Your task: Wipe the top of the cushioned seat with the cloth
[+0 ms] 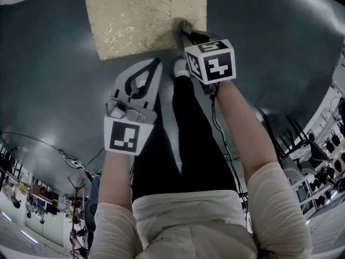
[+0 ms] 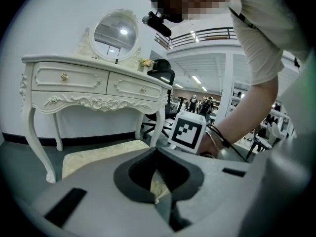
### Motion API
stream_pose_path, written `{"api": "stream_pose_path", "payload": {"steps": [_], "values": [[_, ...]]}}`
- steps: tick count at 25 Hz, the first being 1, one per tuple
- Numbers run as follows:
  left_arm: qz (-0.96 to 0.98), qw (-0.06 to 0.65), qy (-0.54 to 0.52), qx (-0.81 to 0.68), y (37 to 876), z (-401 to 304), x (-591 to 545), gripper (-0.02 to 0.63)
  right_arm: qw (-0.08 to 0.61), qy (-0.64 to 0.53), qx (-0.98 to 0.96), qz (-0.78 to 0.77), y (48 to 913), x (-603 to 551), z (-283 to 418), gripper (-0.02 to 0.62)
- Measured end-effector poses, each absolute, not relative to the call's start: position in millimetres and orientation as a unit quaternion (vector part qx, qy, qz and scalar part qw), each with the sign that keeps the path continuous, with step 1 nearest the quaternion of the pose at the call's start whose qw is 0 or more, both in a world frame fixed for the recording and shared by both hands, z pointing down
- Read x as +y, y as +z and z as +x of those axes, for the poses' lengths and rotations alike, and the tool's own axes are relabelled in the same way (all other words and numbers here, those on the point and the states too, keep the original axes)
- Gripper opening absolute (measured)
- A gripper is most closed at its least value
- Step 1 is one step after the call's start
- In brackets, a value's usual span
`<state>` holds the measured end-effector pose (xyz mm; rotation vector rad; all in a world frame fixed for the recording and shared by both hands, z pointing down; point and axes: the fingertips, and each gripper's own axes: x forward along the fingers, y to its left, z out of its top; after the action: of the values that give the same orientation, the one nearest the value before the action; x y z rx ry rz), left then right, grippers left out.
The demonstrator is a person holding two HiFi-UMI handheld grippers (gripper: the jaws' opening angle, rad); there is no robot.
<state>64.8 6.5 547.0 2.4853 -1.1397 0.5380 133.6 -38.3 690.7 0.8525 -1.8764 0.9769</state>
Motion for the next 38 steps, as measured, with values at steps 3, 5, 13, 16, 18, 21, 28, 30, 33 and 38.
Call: {"api": "stream_pose_path", "payload": {"steps": [3, 5, 13, 16, 18, 21, 28, 30, 33, 38], "values": [[0.874, 0.184, 0.187, -0.409, 545.1, 68.9, 3.0, 0.002, 0.419, 0.393, -0.745, 0.339, 690.8, -39.6, 144.5, 0.028], [0.874, 0.185, 0.183, -0.411, 543.1, 73.0, -0.7, 0.002, 0.422, 0.395, -0.743, 0.338, 691.2, -40.8, 153.4, 0.028], [0.870, 0.186, 0.178, -0.420, 540.7, 84.5, -11.4, 0.002, 0.429, 0.403, -0.723, 0.363, 697.4, -44.4, 195.0, 0.028], [0.871, 0.184, 0.174, -0.421, 543.4, 90.7, -15.8, 0.002, 0.442, 0.396, -0.716, 0.367, 706.1, -45.6, 209.8, 0.028], [0.870, 0.185, 0.169, -0.424, 543.1, 94.9, -18.0, 0.002, 0.457, 0.381, -0.715, 0.367, 709.5, -46.9, 216.5, 0.028], [0.871, 0.182, 0.164, -0.425, 536.4, 102.2, -18.2, 0.002, 0.470, 0.363, -0.716, 0.367, 705.4, -47.1, 221.5, 0.028], [0.879, 0.179, 0.141, -0.419, 499.9, 108.9, -8.1, 0.002, 0.432, 0.331, -0.753, 0.371, 650.9, -45.7, 208.9, 0.028], [0.880, 0.177, 0.143, -0.417, 489.0, 103.5, -4.3, 0.002, 0.407, 0.324, -0.766, 0.377, 629.4, -44.2, 201.3, 0.028], [0.879, 0.171, 0.135, -0.425, 466.9, 92.9, 0.4, 0.002, 0.373, 0.308, -0.779, 0.399, 597.0, -40.2, 191.0, 0.028], [0.888, 0.127, 0.123, -0.425, 415.6, 76.2, 8.1, 0.002, 0.334, 0.270, -0.797, 0.425, 537.1, -30.0, 175.6, 0.028]]}}
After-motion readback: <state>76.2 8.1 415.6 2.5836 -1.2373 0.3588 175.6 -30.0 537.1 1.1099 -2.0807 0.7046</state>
